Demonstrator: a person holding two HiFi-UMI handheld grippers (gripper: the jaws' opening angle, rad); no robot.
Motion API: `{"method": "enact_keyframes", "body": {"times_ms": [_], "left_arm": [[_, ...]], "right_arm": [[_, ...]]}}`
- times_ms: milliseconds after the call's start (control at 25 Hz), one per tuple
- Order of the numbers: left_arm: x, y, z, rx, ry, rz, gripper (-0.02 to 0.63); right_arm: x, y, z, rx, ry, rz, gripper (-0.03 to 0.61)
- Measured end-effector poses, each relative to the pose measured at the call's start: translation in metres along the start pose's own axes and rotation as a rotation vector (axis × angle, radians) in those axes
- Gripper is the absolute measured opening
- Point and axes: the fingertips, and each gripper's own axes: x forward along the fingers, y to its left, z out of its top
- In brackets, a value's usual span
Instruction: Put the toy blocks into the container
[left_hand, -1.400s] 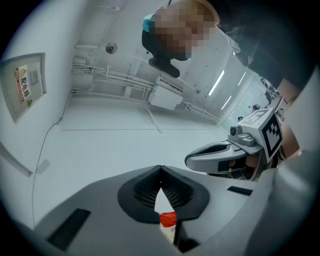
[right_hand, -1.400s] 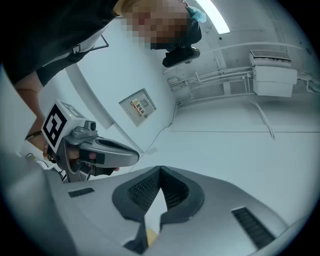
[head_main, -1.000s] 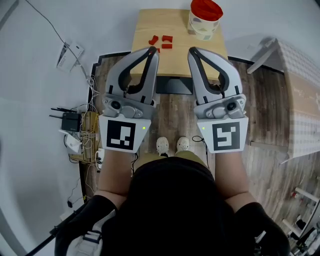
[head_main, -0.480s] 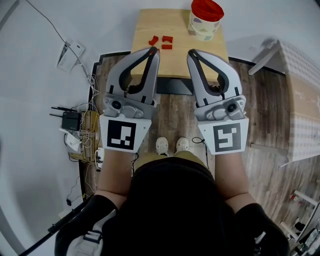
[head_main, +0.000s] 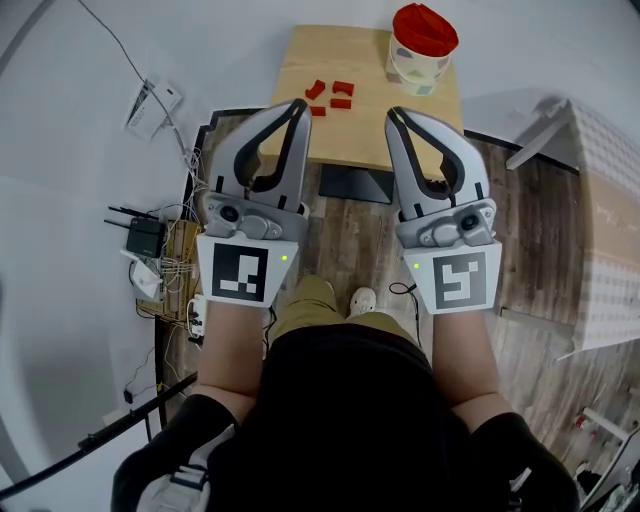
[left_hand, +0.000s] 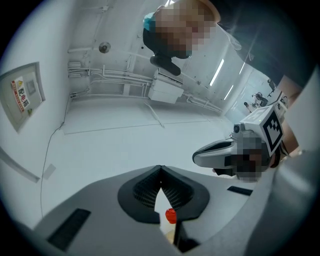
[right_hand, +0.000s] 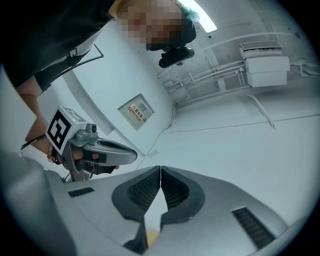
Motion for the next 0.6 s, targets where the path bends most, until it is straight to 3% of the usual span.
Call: {"method": "enact_keyframes", "body": {"times_ms": [240,600], "left_arm": [[0.007,0.007,-0.010,0.004,0.030,0.006,0.008],[0.040,0.040,-0.061,-0.033,0.039,-0.004,0.008]], "right_arm": [[0.007,-0.006,-0.012,0.031,-0.003,0.009,0.029],[0.056,-0.014,-0.057,0.030,0.031,0.014,0.029]]}}
